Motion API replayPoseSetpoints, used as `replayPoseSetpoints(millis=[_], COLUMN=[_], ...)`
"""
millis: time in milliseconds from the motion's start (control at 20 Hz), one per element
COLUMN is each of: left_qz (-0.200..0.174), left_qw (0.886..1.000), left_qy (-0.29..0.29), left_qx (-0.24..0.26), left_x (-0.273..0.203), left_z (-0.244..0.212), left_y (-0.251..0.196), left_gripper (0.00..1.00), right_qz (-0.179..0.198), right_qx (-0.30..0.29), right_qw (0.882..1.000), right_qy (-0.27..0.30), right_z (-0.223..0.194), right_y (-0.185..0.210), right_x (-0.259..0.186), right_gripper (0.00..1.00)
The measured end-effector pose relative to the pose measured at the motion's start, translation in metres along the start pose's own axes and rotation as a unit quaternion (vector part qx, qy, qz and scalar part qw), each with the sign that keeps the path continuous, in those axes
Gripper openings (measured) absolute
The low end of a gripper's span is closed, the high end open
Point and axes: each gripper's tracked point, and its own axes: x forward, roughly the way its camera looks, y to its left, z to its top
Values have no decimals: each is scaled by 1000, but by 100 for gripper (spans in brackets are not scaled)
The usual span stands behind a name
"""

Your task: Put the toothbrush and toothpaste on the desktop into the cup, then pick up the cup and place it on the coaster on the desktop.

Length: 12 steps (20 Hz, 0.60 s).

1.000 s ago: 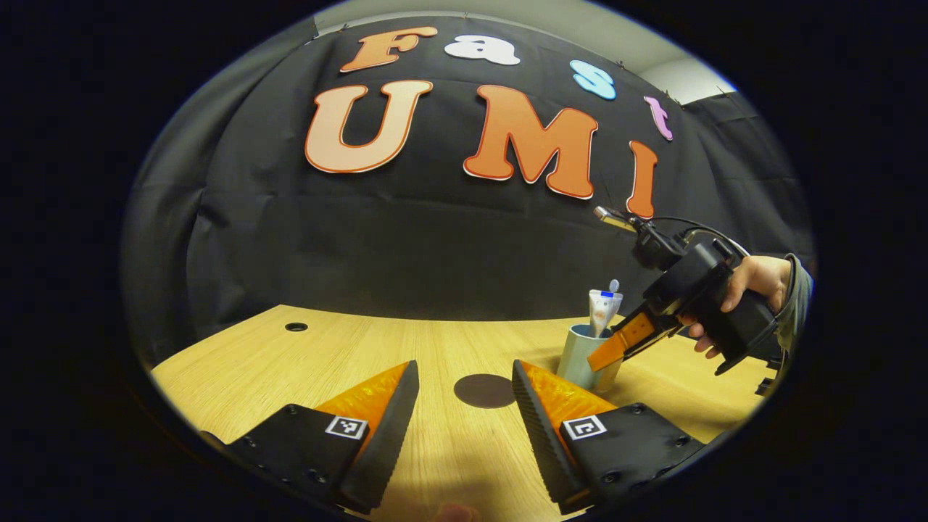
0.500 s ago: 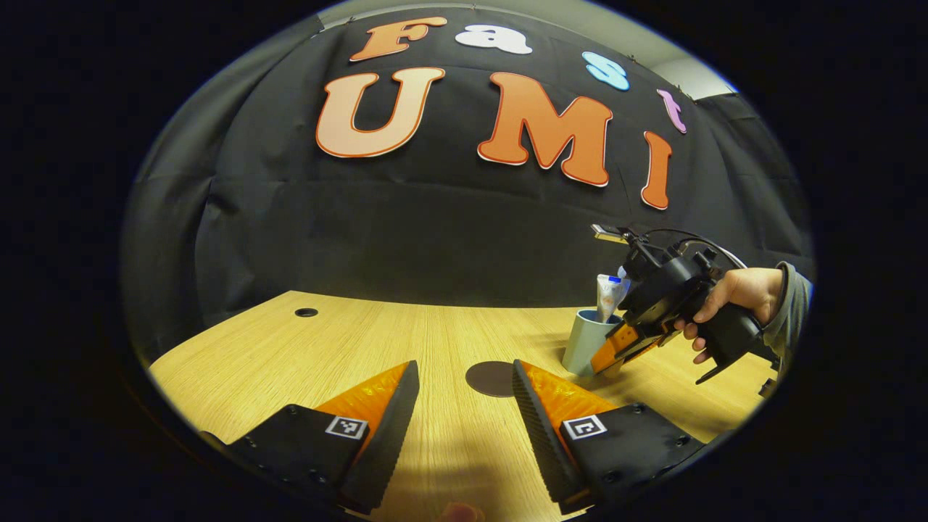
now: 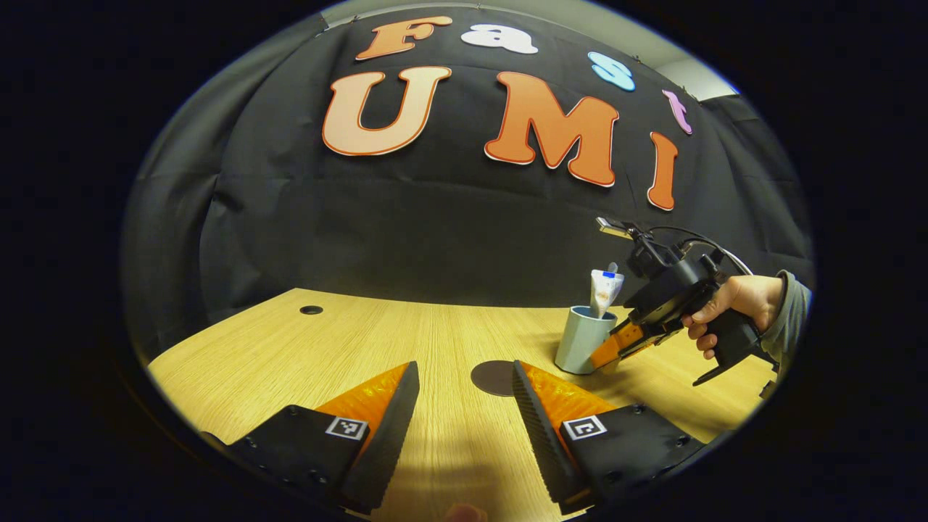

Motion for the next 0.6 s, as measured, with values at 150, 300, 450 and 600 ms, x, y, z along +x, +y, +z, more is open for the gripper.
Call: replayPoseSetpoints(millis=[150, 300, 450, 600], left_qz=[-4, -9, -3, -3], left_qw=[1000, 1000, 1000, 1000], left_qy=[-3, -10, -20, -21], left_qx=[-2, -6, -9, -9], left_x=[-1, -3, -4, -4], left_z=[4, 8, 11, 12], left_y=[-1, -1, 0, 1], left_gripper=[82, 82, 83, 82], right_qz=[12, 24, 36, 53], right_qx=[-4, -17, -36, -55], right_qw=[1000, 999, 998, 997], right_qy=[-15, -29, -32, -28], right_z=[4, 13, 12, 13], right_y=[2, 6, 9, 10], right_x=[3, 5, 2, 3], right_gripper=[20, 20, 20, 20])
